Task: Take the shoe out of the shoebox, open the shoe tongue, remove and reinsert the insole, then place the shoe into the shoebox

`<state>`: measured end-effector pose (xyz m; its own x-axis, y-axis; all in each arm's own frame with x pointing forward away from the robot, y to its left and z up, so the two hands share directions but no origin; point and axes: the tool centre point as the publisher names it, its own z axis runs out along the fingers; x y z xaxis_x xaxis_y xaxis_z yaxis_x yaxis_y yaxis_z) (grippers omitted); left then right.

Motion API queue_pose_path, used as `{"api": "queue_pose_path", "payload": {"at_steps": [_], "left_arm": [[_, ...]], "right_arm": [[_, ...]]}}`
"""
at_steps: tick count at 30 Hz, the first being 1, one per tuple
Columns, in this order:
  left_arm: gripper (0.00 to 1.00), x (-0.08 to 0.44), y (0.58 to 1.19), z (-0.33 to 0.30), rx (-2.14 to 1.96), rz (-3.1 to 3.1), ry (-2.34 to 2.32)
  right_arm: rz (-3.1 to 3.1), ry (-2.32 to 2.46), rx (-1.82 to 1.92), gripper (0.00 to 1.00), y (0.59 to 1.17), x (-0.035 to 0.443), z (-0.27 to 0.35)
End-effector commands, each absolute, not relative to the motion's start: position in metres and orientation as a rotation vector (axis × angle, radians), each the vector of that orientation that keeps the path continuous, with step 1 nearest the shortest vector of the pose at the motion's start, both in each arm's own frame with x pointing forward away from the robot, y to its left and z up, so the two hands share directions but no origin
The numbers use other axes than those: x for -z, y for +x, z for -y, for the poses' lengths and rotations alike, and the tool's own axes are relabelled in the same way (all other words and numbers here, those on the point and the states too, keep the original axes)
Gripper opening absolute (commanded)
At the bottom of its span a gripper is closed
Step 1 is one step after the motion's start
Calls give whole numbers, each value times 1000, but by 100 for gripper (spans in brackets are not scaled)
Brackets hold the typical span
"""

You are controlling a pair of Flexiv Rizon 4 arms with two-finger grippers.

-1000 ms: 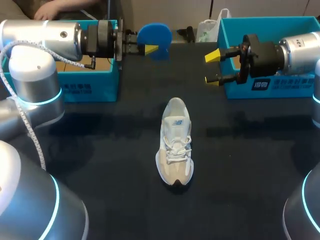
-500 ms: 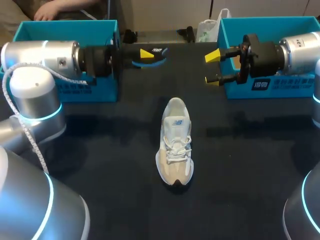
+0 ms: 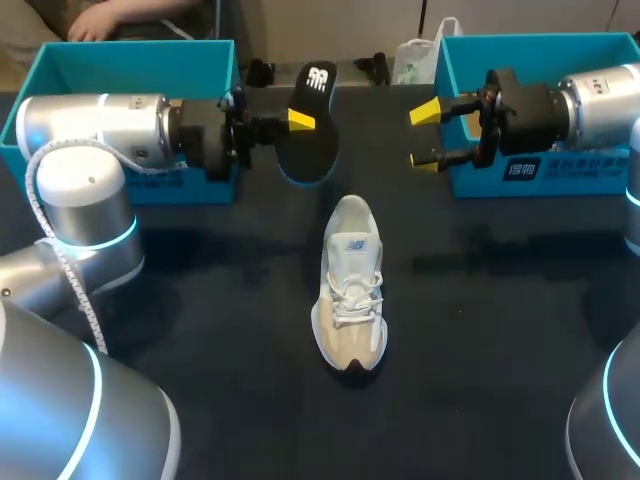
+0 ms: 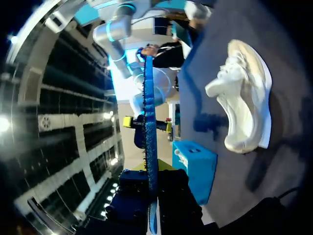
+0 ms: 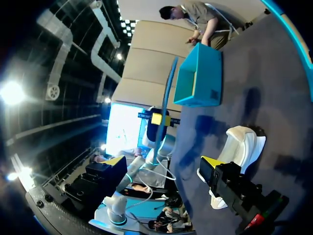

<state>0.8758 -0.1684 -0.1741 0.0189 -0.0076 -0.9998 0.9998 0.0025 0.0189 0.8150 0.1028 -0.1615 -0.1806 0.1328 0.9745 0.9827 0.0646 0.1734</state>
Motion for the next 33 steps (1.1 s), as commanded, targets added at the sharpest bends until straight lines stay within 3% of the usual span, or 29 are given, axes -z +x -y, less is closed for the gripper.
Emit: {"api": "queue_pose_path", "payload": {"at_steps": [1,17,19,24,28,33], "left_arm": [[0,177,878,177,1093,-1125,1252],[0,178,879,209,1077,-1125,1202],[0,180,880,215,1067,-1129,1193],[0,180,881,230,1056,-1138,1163],[0,178,883,241,1046,-1135,1144],[0,175,884,251,1037,-1131,1130]], "right_arm": [[1466,-1153,1211,100,818,165,-110],[1470,-1119,1167,100,833,178,-144],[1475,-1113,1153,90,834,178,-145],[1477,-1116,1147,91,835,178,-146],[1475,-1117,1145,67,835,178,-148],[1470,-1114,1147,53,835,180,-150]]}}
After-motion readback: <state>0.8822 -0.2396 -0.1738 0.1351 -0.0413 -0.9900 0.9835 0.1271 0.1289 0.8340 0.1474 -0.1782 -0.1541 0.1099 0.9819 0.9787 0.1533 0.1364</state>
